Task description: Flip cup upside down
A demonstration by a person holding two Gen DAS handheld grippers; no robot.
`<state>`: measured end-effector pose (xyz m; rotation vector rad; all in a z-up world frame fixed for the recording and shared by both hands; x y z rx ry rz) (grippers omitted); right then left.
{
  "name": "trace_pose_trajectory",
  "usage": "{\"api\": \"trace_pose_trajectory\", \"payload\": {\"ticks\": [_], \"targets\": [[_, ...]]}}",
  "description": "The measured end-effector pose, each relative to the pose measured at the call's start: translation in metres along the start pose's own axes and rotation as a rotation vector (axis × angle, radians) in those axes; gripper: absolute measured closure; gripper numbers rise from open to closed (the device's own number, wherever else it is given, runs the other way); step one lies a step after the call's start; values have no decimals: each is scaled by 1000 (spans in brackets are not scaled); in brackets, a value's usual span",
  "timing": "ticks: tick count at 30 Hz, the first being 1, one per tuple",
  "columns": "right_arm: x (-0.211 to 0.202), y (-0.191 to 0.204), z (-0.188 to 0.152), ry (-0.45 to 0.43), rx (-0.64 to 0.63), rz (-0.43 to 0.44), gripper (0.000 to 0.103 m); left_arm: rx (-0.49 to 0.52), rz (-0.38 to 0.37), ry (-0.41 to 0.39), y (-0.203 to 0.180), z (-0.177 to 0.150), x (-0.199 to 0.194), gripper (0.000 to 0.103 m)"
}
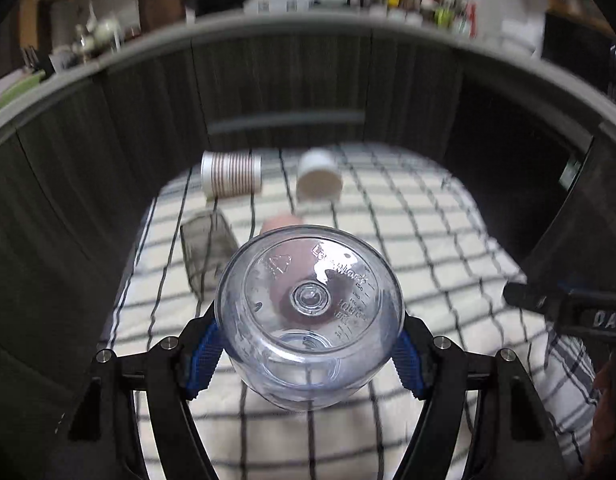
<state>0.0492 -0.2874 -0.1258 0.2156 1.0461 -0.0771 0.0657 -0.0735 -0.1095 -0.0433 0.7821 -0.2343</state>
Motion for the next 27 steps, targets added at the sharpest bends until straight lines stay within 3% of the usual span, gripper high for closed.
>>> {"api": "trace_pose_trajectory", "payload": {"ticks": [1,3,17,27], "targets": [[0,-1,-4,7,-3,-5,11,-9,-15,-43,2,-4,-1,31],[1,-1,-9,15,-11,-19,11,-19,-25,-56,2,-8,4,31],[6,5,-27,61,-22,-44,11,-86,-32,-18,17,-35,32,31],[4,6,-24,58,-27,-43,11,-65,-20,-39,12,-42,24,29]]}}
Point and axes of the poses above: each gripper's, at about its wrist camera, not at the fingertips, and x roughly the way its jaws point, y to its left, z to its top, the point moved 1 cm from there along x, roughly the way its jaws point, and after that the axes turned 10 degrees about -x, right-handed, at the moved point
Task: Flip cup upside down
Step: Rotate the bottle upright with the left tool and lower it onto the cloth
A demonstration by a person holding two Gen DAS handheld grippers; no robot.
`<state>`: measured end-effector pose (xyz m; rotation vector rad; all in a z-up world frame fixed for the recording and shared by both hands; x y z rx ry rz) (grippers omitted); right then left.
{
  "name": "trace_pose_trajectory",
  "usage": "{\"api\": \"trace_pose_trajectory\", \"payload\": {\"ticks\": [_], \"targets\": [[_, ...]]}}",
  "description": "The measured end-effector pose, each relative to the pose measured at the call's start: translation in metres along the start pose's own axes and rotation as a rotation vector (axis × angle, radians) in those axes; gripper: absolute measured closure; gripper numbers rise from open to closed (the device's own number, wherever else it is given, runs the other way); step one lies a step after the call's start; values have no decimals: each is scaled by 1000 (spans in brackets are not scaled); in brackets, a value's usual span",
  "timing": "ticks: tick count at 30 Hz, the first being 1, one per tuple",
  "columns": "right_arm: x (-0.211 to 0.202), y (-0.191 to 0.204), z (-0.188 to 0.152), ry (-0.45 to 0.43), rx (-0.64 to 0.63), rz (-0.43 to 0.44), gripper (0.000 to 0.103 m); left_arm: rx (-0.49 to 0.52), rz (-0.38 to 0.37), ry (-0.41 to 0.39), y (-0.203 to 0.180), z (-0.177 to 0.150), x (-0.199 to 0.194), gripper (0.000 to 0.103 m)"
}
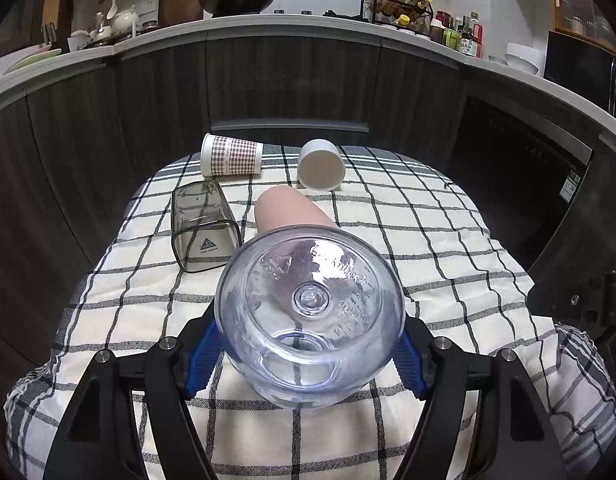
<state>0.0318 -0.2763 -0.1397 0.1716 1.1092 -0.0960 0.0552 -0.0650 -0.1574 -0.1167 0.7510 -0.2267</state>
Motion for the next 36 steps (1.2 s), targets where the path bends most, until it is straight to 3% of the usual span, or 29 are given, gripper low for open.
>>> {"api": "trace_pose_trajectory", "payload": {"ticks": [8,16,21,28,36], "targets": [[0,0,0,-1,0,2,11,4,14,-7,-1,-1,-6,16],[-8,0,1,-24,-1,-2,11,13,31,-31,-2,5,-19,11],[-29,8,5,-114,-41,-30,11,0,45,-54,2,14,-40,0],[-57,22,7,-263,-89,-81,11,-36,93,-39,12,30,-66,0],[-71,35,5,-341,-114,-87,11,-61,117,-31,19,39,-88,0]]}}
Point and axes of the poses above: each gripper's, at about its wrist camera, not at the fingertips, and x roughly the way its jaws point, y to its left, z to its top, the point moved 1 cm from there along x, roughly the way its jaws point, and after that the axes turned 10 degrees about -x, right-handed, at the moved point
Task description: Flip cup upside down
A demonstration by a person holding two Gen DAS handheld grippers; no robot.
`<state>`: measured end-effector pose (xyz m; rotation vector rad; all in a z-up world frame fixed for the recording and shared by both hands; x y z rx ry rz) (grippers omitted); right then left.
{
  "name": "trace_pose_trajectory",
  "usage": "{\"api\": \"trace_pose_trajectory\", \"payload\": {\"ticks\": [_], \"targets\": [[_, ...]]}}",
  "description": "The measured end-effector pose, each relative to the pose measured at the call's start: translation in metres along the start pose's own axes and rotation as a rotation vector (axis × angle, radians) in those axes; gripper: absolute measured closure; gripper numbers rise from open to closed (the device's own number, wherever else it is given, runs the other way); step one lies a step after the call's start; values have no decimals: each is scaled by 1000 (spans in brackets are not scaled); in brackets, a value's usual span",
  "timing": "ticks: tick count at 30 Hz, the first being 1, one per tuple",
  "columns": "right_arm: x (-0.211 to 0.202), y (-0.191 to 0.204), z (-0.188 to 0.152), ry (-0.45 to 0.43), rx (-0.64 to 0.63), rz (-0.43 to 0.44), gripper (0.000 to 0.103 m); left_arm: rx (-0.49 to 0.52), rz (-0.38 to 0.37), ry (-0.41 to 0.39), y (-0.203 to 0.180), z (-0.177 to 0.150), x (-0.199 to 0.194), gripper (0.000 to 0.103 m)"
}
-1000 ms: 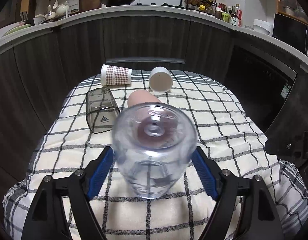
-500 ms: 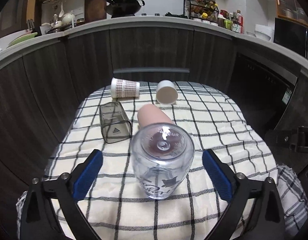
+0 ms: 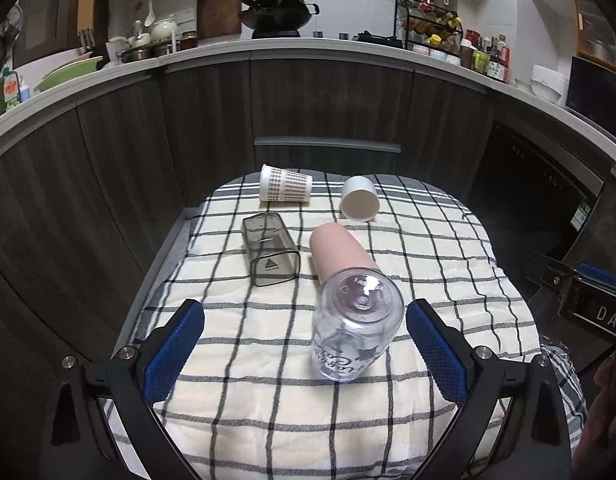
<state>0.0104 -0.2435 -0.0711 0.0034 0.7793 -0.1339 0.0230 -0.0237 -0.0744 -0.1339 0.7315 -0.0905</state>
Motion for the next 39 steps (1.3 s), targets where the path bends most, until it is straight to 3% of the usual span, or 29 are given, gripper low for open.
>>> {"api": "trace_pose_trajectory", "payload": {"ticks": [19,39], "targets": [[-44,28,-3,-267,-77,-107,11,-38,26,-67,16,2,-21,0],[-46,27,-9,-270,-69,-113,11,-35,36,-89,15,1,-27,0]]}}
Point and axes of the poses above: each gripper's, at about its wrist camera, not at the fingertips, and x roughly the way its jaws point, y to its left, z to its top, the point moved 1 cm from there along x, roughly the way its jaws point, and after that the axes turned 10 degrees about -x, right-handed, at the moved point
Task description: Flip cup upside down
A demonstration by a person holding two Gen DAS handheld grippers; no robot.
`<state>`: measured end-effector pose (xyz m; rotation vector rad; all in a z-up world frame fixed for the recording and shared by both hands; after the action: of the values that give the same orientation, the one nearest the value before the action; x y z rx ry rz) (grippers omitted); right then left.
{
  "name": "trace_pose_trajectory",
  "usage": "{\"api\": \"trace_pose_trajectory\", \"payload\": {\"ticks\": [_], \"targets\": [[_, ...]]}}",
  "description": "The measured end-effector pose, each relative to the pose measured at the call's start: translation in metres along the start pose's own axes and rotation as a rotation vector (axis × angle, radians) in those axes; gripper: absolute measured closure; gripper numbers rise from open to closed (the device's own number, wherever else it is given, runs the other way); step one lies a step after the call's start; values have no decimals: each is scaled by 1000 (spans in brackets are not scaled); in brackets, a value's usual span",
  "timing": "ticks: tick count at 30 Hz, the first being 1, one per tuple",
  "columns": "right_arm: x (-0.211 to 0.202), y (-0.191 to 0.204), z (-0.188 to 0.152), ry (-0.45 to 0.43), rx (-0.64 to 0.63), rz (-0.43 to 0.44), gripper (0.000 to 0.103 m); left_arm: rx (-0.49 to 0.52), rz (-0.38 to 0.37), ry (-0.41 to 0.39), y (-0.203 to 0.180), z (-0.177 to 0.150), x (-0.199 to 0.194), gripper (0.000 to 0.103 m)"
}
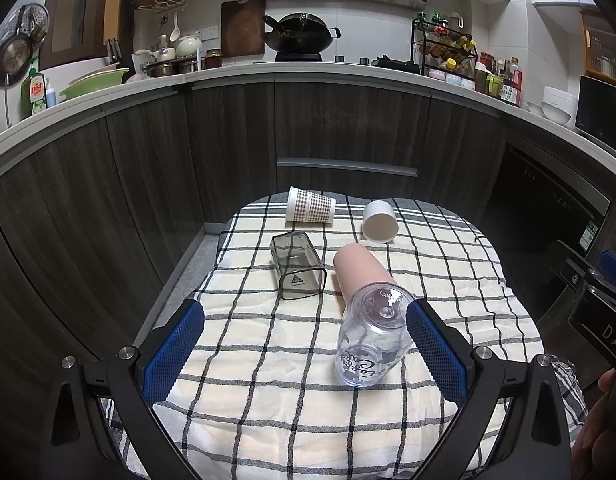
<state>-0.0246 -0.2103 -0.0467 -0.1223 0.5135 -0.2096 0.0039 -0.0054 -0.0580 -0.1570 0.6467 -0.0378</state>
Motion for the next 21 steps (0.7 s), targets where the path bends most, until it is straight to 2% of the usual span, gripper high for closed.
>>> {"api": "trace_pose_trajectory", "payload": {"ticks": [21], "targets": [[-1,0,1,2,3,2,11,2,2,9,1,-1,2,0]]}}
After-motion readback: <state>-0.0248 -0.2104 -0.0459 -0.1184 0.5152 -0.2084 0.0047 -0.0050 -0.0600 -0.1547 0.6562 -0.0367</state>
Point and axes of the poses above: each gripper's, at about its wrist camera, not at the fingertips, and x roughly the way its jaws point, y to its left, z to its top, the point moved 1 cm from there along x, roughly the way its jaws point, and after that the axes turned 10 degrees about -x, right-handed, at the moved point
